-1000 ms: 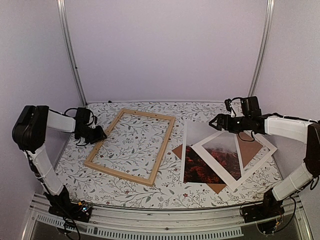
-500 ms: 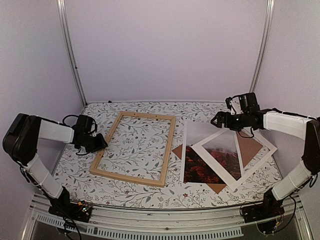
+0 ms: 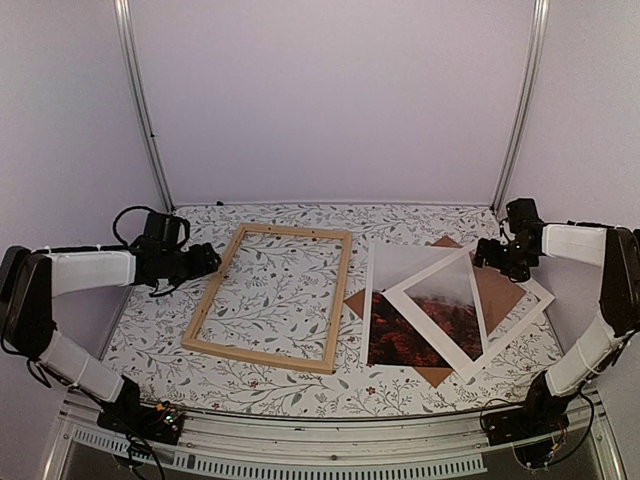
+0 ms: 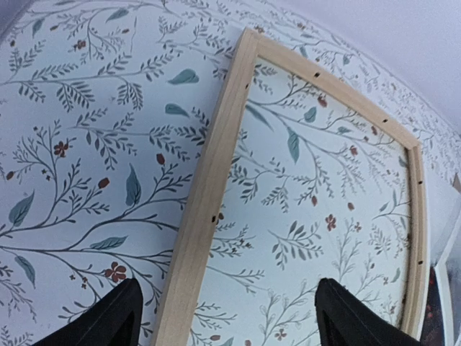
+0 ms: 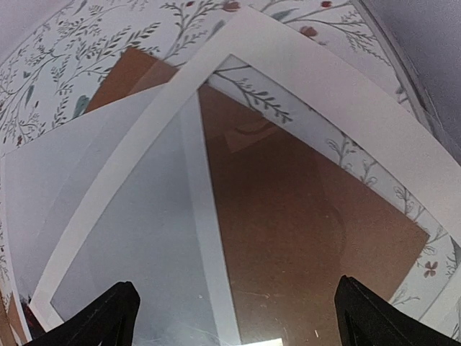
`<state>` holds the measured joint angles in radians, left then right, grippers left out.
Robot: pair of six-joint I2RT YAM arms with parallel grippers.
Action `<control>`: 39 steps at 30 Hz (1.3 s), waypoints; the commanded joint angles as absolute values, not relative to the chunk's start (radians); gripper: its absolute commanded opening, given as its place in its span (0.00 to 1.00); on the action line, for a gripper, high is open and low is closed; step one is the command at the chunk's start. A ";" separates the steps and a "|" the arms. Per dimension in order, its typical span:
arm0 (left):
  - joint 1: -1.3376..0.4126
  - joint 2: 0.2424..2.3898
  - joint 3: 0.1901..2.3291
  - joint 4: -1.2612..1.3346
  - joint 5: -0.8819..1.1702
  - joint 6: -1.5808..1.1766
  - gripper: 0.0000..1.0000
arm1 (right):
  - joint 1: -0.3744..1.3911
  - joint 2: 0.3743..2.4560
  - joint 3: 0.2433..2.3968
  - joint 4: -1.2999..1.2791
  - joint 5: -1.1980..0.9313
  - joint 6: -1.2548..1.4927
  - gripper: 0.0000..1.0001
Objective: Put the photo into the frame
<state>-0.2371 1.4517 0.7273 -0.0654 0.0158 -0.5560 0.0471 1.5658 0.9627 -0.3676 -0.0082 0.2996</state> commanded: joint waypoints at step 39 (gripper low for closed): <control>-0.509 1.494 0.895 0.037 0.061 -0.374 0.94 | -0.296 1.580 0.740 -0.242 -0.171 0.426 0.97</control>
<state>-0.4614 1.4612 0.8387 0.0174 0.0223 -0.4068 -0.2951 1.5223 0.7235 -0.2928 -0.1055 0.4301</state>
